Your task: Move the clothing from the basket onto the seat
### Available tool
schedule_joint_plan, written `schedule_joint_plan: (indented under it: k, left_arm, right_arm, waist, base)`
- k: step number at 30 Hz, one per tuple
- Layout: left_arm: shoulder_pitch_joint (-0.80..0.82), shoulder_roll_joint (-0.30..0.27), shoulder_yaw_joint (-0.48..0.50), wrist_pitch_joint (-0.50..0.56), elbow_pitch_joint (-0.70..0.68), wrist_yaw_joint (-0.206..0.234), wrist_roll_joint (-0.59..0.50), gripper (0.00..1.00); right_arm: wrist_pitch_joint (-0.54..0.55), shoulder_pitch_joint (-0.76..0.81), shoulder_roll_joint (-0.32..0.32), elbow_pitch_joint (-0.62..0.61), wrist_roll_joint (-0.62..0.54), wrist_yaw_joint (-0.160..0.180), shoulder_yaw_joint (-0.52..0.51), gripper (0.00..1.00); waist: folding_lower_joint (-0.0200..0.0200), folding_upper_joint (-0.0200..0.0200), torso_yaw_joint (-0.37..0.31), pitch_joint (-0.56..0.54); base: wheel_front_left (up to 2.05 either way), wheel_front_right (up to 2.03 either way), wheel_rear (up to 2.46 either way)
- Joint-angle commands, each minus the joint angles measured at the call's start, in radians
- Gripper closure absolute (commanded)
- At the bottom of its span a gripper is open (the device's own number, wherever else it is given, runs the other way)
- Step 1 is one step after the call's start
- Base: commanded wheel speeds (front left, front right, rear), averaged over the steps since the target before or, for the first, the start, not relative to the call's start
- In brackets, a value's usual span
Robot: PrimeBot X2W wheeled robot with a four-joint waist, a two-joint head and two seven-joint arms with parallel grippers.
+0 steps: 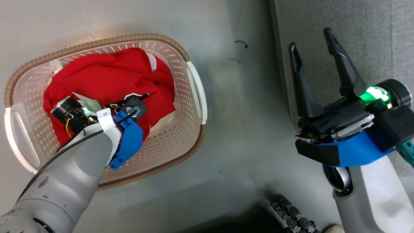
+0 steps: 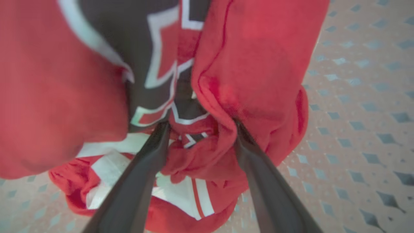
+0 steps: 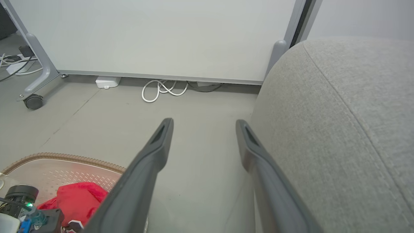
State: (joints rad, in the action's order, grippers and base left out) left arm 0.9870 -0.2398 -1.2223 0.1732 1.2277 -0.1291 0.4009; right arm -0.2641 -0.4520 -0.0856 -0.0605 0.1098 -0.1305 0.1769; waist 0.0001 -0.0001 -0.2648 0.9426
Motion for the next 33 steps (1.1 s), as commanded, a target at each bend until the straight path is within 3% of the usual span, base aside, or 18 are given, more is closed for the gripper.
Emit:
schedule_joint_plan:
  k: [1,8,9,10,11,20,33]
  left_arm:
    - [0.013,-0.004,-0.01,0.011,-0.012,-0.001,0.021,0.0]
    - [0.015,-0.007,-0.045,0.05,-0.04,-0.001,0.074,0.0]
    - [0.014,-0.008,-0.048,0.049,-0.041,-0.001,0.078,0.15]
    - [0.011,-0.006,-0.05,0.047,-0.047,-0.001,0.08,0.72]
    - [0.013,-0.007,-0.052,0.036,-0.053,-0.001,0.079,1.0]
    - [0.009,0.01,-0.059,-0.09,-0.071,-0.001,0.104,1.0]
    - [-0.087,0.075,-0.057,-0.353,-0.063,-0.001,0.216,1.0]
  right_arm:
    - [-0.001,-0.012,0.001,-0.007,0.007,-0.001,-0.008,0.0]
    - [-0.001,-0.019,0.004,-0.017,0.002,0.0,-0.009,0.0]
    - [-0.001,-0.018,0.004,-0.019,0.002,0.0,-0.012,0.0]
    - [-0.001,-0.017,0.003,-0.018,0.002,0.0,-0.014,0.0]
    - [-0.001,-0.017,0.002,-0.017,0.001,0.0,-0.016,0.0]
    - [-0.001,-0.012,-0.009,-0.004,0.001,0.0,-0.031,0.0]
    - [-0.001,0.058,-0.02,0.059,0.012,-0.001,-0.04,0.0]
  waist:
    - [-0.0001,0.0001,0.004,0.016]
    - [-0.0001,0.0001,0.009,0.032]
    - [-0.0001,0.0001,0.011,0.032]
    - [-0.0001,0.0001,0.012,0.032]
    - [-0.0001,0.0001,0.014,0.031]
    - [-0.0001,0.0001,0.045,-0.036]
    - [-0.0001,0.0001,0.109,-0.282]
  base:
    - [0.0,0.0,0.0]
    - [0.0,0.0,0.0]
    - [0.0,0.0,0.0]
    - [0.0,0.0,0.0]
    - [0.0,0.0,0.0]
    - [0.0,0.0,0.0]
    - [0.0,0.0,0.0]
